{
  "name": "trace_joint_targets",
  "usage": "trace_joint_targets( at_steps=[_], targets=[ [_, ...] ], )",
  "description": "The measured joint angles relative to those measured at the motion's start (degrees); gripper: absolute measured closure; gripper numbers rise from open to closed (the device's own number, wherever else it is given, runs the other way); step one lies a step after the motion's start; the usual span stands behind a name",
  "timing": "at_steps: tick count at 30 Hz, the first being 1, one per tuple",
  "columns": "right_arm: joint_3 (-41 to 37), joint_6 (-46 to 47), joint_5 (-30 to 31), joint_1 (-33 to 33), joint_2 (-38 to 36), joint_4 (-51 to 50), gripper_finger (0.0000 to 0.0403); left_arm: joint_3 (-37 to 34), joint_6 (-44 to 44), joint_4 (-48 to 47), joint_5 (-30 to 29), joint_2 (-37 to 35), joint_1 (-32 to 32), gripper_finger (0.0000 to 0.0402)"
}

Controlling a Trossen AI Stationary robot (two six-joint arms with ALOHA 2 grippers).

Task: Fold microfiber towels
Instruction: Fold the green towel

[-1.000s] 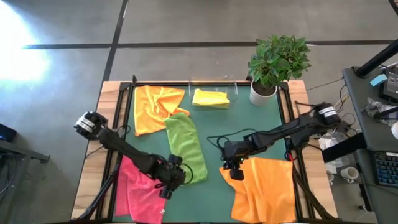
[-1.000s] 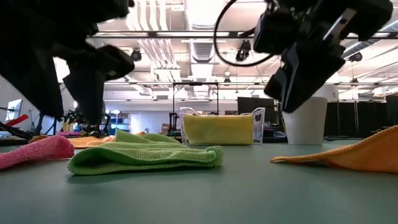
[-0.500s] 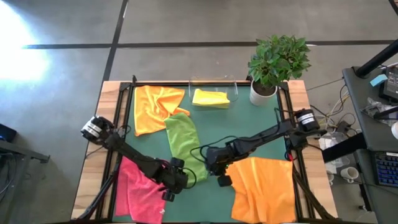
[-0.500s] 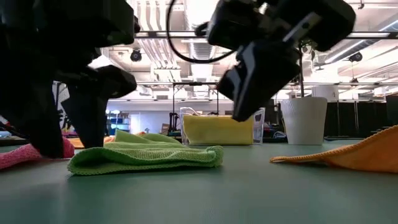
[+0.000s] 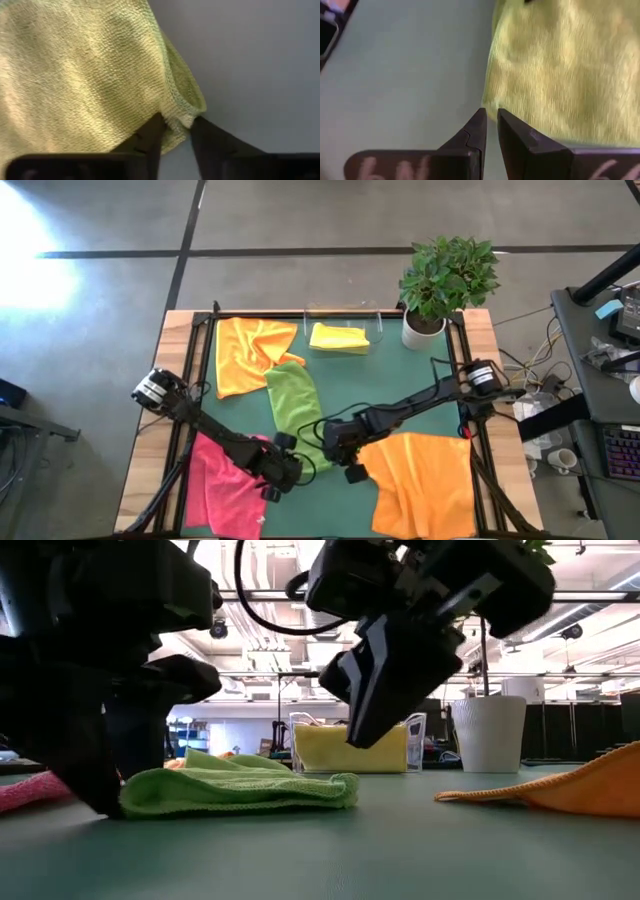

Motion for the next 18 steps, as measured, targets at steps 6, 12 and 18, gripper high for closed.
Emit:
trace_joint_targets(
  at_steps=[6, 12, 18],
  targets=[
    [2.82, 1.44, -0.02, -0.27, 0.19, -2.95, 0.0364, -0.20, 0.40, -0.31, -0.40, -0.46, 0.04, 0.0392],
    [4.96, 2.59, 0.59, -0.26, 0.15, -5.53, 0.0364, -0.35, 0.28, -1.86, 0.61, -2.09, 0.04, 0.0390],
    [5.93, 1.47, 1.08, -0.26, 0.12, -5.34, 0.0364, -0.42, -0.11, -4.79, 0.27, -3.52, 0.07, 0.0390]
  ],
)
